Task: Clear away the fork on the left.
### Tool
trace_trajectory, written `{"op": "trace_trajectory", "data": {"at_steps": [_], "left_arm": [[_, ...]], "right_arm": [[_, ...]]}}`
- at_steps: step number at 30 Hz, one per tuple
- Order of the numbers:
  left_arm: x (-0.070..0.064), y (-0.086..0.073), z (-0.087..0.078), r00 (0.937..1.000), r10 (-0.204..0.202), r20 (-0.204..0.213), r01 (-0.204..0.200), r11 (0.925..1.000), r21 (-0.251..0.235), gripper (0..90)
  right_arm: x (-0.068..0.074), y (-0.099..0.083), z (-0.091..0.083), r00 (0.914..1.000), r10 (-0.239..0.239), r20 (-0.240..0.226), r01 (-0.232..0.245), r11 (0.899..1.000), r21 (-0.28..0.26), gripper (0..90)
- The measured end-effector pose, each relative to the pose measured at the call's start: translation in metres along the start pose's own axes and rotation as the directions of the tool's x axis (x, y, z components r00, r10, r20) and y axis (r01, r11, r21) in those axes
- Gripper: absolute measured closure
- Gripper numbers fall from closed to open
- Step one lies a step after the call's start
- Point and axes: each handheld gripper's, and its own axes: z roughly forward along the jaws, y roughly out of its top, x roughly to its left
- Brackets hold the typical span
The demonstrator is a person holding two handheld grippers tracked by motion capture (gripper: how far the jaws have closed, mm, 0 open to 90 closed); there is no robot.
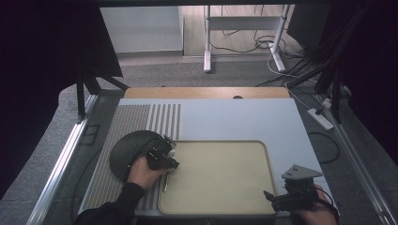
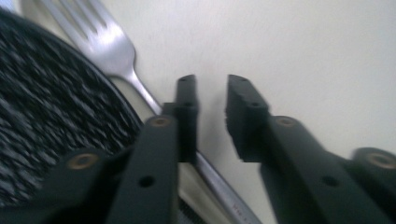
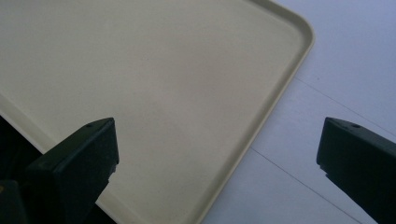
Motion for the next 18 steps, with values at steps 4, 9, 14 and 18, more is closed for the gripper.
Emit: {"op": "trace_trajectory", "data": {"at_steps": [4,9,14,18], "left_arm": [[0.002,-0.002,-0.007,0.9995,0.03,-0.006,-0.03,0.9968,-0.073,48.8],[0.006,-0.005,-0.014,0.9998,0.02,-0.003,-0.02,0.9885,-0.15,27.3],[0.009,-0.01,-0.022,0.9982,0.02,0.056,-0.009,0.9825,-0.186,16.6],[0.01,-0.016,-0.028,0.9965,0.055,0.063,-0.04,0.9749,-0.219,8.9]], "right_arm": [[0.0,0.0,0.0,1.0,0.0,0.0,0.0,1.0,0.0,0.0],[0.0,0.0,0.0,1.0,0.001,0.0,-0.001,1.0,0.0,0.0],[0.0,0.0,0.0,1.0,0.004,-0.001,-0.004,1.0,-0.001,0.0],[0.0,0.0,0.0,1.0,0.005,-0.001,-0.005,1.0,0.0,0.0]]}}
